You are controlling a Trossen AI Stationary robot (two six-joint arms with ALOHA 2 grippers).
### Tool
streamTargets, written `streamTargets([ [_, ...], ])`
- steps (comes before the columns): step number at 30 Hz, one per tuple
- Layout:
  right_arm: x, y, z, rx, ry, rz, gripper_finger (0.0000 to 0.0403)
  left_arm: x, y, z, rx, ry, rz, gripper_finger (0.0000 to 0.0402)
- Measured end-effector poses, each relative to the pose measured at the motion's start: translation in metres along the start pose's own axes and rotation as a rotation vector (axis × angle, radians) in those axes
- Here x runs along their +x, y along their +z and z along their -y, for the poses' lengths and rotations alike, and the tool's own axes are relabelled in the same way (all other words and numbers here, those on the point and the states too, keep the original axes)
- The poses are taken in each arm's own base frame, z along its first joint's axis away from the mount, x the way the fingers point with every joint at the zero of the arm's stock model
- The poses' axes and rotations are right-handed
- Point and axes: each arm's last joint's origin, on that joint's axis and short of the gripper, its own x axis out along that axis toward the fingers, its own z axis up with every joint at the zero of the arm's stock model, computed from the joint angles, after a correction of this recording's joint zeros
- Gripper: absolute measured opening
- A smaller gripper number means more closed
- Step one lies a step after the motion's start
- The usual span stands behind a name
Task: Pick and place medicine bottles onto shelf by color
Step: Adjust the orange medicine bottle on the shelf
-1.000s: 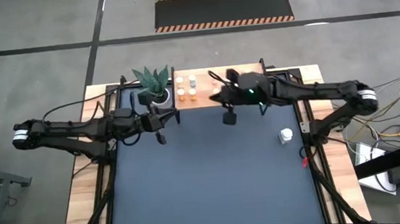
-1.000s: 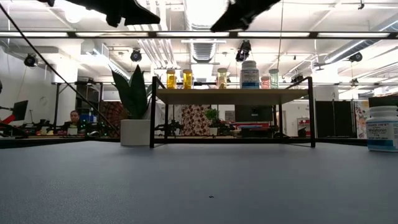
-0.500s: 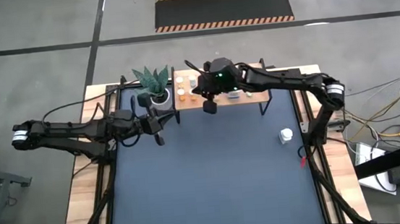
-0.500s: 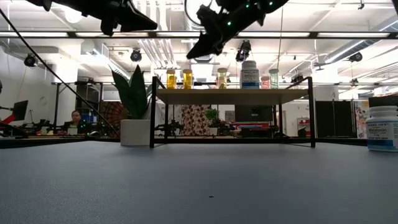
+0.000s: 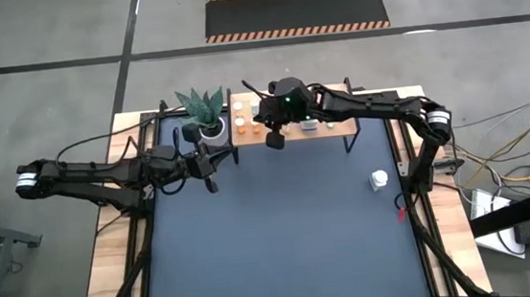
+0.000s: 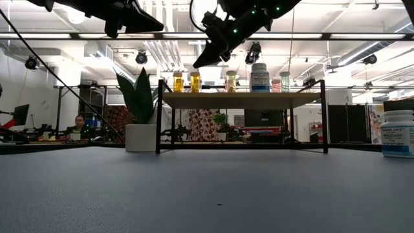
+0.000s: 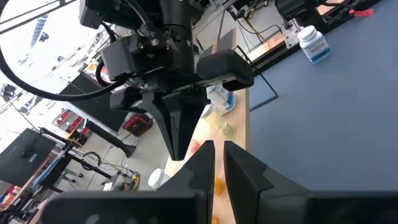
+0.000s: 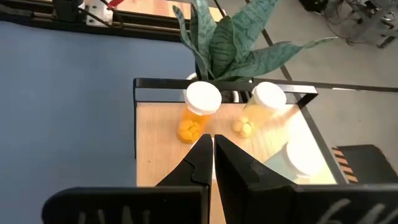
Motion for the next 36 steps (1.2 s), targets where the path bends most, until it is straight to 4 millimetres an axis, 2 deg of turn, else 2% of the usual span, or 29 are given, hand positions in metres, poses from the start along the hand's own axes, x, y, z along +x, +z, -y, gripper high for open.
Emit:
streamTargets([
  [7,0.011,-0.005,0.001,-0.007,-0.004,-0.007,0.0008,0.0,0.0,0.0,0.001,-0.001,-0.002,0.0018],
  [36,0.009,-0.007,0.003,-0.02,-0.008,-0.029,0.0009,0.0,0.0,0.0,0.002,-0.002,-0.003,0.0018],
])
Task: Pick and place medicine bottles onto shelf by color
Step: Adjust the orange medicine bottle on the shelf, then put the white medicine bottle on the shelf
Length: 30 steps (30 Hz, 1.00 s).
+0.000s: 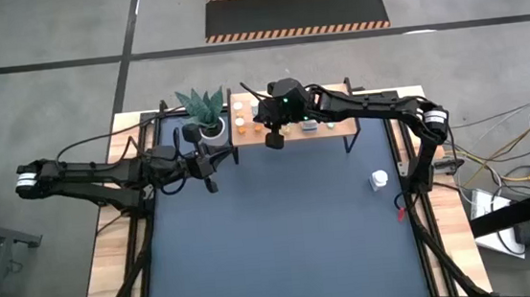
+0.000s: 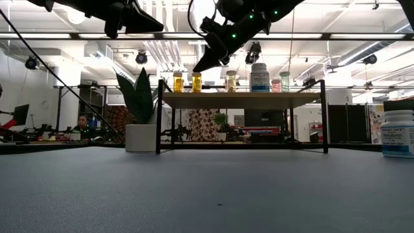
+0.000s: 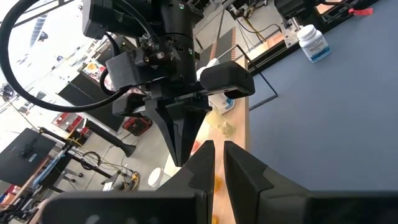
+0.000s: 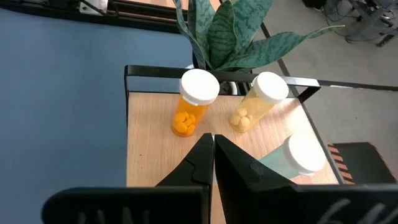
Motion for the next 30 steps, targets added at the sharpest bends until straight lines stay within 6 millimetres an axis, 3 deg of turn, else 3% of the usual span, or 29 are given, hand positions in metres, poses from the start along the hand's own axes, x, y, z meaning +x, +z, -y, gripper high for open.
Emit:
streamTargets([
  [13,-0.01,0.007,0.002,-0.025,-0.016,0.039,0.0009,0.0,0.0,0.0,0.0,0.0,0.0,0.0018],
  [17,-0.026,0.013,0.0,-0.038,-0.004,0.044,0.0009,0.0,-0.001,0.001,0.001,-0.012,0.005,0.0018],
  [22,-0.056,0.014,-0.021,-0.061,0.096,0.064,0.0009,-0.002,0.0,0.006,-0.002,-0.151,0.117,0.0018],
  [30,-0.101,-0.017,-0.066,-0.033,0.16,0.122,0.0009,-0.001,0.001,0.01,-0.148,-0.236,0.16,0.0018],
])
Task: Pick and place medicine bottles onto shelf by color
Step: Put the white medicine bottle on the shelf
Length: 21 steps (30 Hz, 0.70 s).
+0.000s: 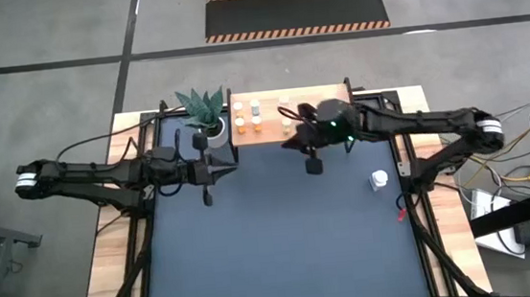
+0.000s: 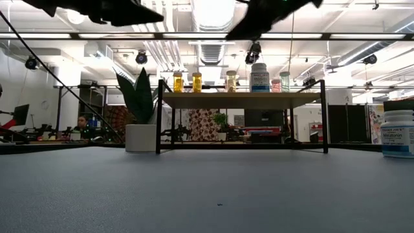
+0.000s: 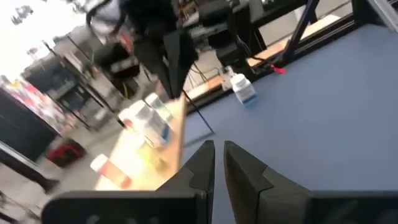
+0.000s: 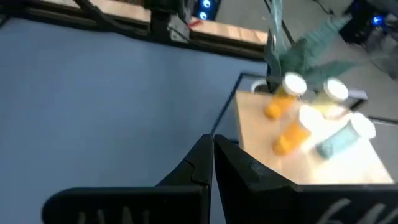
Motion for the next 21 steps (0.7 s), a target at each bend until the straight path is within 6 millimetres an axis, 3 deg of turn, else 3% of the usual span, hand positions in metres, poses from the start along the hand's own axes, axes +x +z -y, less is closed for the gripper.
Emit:
streamTargets([
  [6,-0.014,-0.017,-0.012,0.063,-0.058,-0.035,0.0009,0.007,-0.007,0.005,-0.083,-0.014,-0.024,0.0018],
  [13,-0.01,-0.025,-0.012,0.084,-0.12,-0.128,0.0009,0.01,-0.002,0.003,-0.058,0.014,0.028,0.0018],
  [21,-0.021,-0.013,-0.008,0.08,-0.171,-0.215,0.0009,0.01,-0.002,0.003,-0.06,0.015,0.028,0.0018],
])
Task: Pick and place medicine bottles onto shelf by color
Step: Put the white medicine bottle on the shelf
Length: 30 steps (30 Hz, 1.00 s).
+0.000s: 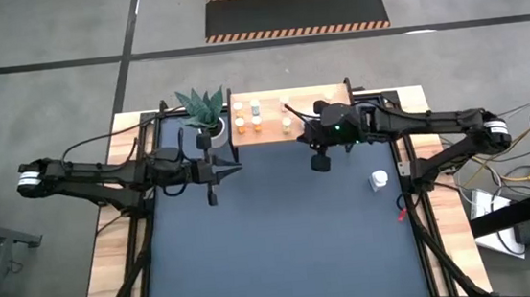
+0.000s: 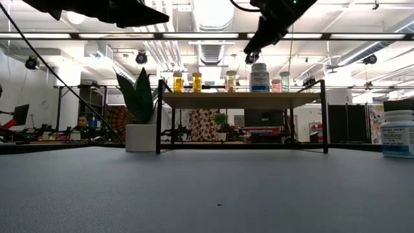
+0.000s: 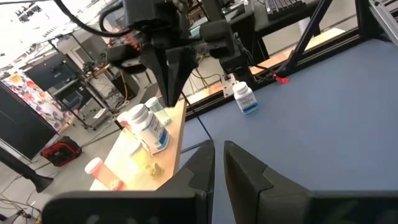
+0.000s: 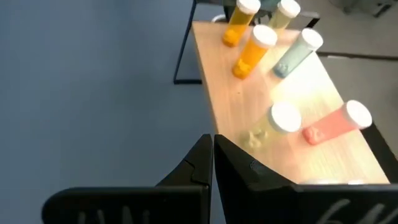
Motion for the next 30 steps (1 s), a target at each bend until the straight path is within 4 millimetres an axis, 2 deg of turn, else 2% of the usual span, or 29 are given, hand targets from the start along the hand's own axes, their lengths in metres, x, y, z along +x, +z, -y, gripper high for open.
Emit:
streamTargets([
  [5,-0.01,-0.002,-0.006,-0.022,0.03,-0.061,0.0009,0.0,0.0,0.0,-0.005,-0.002,-0.003,0.0018],
  [11,-0.024,-0.015,-0.034,-0.073,0.112,0.011,0.0009,0.0,-0.001,0.001,-0.004,-0.006,-0.012,0.0018],
  [15,-0.04,-0.032,-0.055,-0.086,0.168,0.115,0.0009,0.0,-0.004,0.002,-0.02,-0.014,-0.029,0.0018],
  [20,-0.06,-0.064,-0.073,-0.086,0.289,0.283,0.0009,0.0,-0.009,0.005,-0.105,-0.02,-0.044,0.0018],
  [25,-0.069,-0.095,-0.075,-0.115,0.353,0.489,0.0009,-0.001,-0.019,0.01,-0.149,-0.033,-0.07,0.0018],
  [30,-0.079,-0.117,-0.072,-0.133,0.344,0.61,0.0009,-0.01,-0.022,0.01,-0.149,-0.037,-0.073,0.0018],
])
